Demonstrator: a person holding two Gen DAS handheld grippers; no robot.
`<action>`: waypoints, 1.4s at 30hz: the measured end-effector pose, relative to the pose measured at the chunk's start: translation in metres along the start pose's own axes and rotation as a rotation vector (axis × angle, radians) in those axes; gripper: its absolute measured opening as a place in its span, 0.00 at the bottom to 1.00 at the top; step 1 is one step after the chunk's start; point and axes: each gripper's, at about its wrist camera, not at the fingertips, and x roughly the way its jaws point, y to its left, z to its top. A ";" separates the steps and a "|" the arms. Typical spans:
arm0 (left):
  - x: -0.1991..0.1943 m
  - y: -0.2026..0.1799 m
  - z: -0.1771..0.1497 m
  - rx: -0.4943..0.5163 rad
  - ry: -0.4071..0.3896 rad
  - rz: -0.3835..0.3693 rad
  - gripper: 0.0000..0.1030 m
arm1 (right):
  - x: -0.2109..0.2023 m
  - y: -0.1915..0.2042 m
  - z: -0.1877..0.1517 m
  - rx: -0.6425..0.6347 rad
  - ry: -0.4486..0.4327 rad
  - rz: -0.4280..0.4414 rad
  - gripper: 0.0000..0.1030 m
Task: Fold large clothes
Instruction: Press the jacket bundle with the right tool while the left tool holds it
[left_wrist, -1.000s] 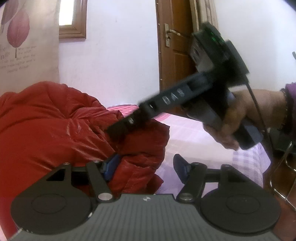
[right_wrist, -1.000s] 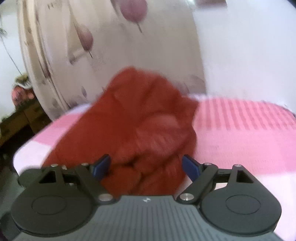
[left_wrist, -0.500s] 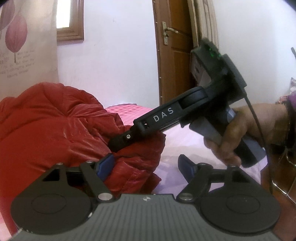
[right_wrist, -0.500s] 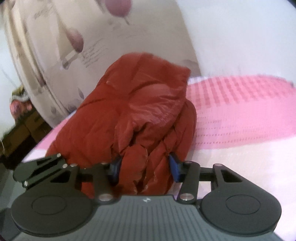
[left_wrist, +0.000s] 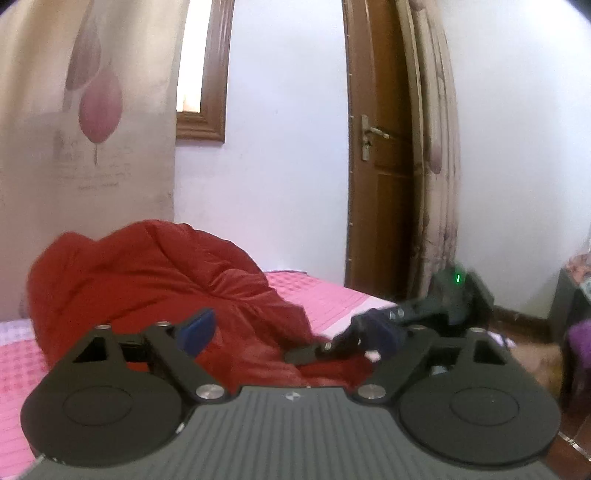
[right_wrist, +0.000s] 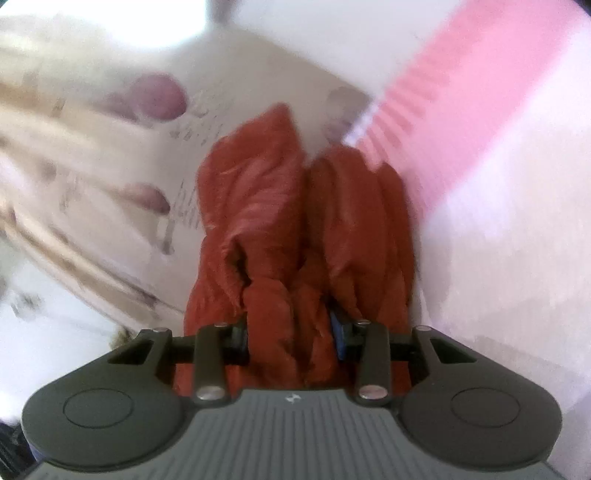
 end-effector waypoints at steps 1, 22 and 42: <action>0.003 -0.002 0.001 0.003 -0.012 -0.019 0.76 | 0.001 -0.005 -0.001 0.028 -0.001 0.013 0.36; 0.069 -0.030 -0.035 0.059 0.114 -0.111 0.66 | 0.044 0.180 0.049 -1.052 0.059 -0.287 0.33; 0.067 -0.020 -0.060 -0.001 0.121 -0.114 0.67 | 0.161 0.138 0.052 -1.201 0.386 -0.380 0.32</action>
